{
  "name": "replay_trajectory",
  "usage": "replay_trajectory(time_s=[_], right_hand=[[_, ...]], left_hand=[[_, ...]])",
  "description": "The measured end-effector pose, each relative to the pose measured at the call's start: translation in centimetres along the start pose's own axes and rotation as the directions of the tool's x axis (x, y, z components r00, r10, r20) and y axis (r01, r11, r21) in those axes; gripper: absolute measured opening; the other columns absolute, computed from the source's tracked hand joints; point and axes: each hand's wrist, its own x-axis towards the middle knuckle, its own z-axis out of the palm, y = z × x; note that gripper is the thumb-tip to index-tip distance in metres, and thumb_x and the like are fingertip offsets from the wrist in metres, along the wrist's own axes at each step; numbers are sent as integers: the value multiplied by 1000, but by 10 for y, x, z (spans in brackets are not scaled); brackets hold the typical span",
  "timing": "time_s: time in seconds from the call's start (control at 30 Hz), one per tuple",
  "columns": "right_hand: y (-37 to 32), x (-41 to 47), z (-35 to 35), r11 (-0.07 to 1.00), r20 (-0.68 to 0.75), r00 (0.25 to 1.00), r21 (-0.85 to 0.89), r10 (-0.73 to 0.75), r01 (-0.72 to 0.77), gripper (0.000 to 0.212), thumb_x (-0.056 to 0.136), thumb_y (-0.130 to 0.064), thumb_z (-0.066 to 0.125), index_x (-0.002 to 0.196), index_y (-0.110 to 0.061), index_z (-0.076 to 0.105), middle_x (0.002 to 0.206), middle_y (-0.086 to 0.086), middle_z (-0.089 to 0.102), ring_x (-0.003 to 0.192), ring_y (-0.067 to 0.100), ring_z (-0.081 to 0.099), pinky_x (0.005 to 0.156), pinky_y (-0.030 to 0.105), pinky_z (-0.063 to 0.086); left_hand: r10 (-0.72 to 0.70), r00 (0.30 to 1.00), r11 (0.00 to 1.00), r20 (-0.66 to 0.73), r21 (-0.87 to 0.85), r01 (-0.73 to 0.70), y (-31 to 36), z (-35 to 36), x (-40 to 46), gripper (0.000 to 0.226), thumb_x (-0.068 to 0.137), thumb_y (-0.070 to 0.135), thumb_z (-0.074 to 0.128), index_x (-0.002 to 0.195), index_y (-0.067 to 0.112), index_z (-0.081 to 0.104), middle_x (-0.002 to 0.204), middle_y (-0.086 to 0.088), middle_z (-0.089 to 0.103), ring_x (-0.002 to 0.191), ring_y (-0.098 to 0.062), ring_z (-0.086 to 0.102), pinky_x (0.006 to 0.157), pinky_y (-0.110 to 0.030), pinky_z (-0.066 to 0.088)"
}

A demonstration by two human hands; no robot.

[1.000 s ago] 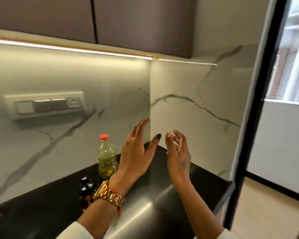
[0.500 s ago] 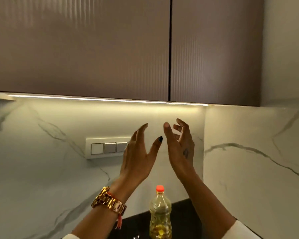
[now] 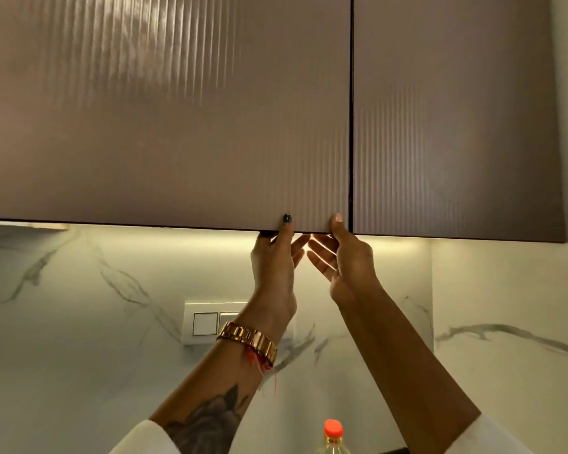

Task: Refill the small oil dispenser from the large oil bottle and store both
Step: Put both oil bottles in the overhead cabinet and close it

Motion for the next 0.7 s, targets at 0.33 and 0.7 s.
replay_trajectory(time_s=[0.33,0.7], right_hand=[[-28,-57,-1,996,-85,992,12,-90,92,25,91,-29,55,111,-14,51,112,8,63,91,21,62,71,28,51],[-67,-148,4,985,-192,966,-33,-173,170,14,89,-31,56,98,-19,55,112,7,64,95,23,64,75,30,51]], left_hand=[[-61,995,989,77,-130,70,29,3,-45,6,90,24,56,93,27,60,91,7,70,97,-16,67,104,-39,42],[-71,968,951,239,-275,138,71,1,-107,10,90,24,54,97,27,61,96,6,71,93,-13,68,97,-33,47]])
